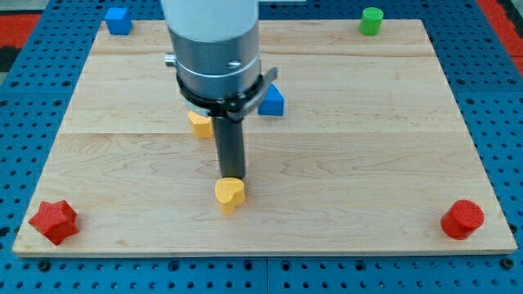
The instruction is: Slide your arm towards the center right
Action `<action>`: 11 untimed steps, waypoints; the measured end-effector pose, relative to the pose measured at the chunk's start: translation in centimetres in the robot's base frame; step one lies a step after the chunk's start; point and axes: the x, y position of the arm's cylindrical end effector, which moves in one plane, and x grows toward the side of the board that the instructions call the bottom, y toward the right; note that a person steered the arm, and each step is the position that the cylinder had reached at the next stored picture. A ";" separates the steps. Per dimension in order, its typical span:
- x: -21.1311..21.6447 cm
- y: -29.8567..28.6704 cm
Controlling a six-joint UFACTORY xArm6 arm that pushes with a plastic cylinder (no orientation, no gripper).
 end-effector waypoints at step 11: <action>3.2 15.5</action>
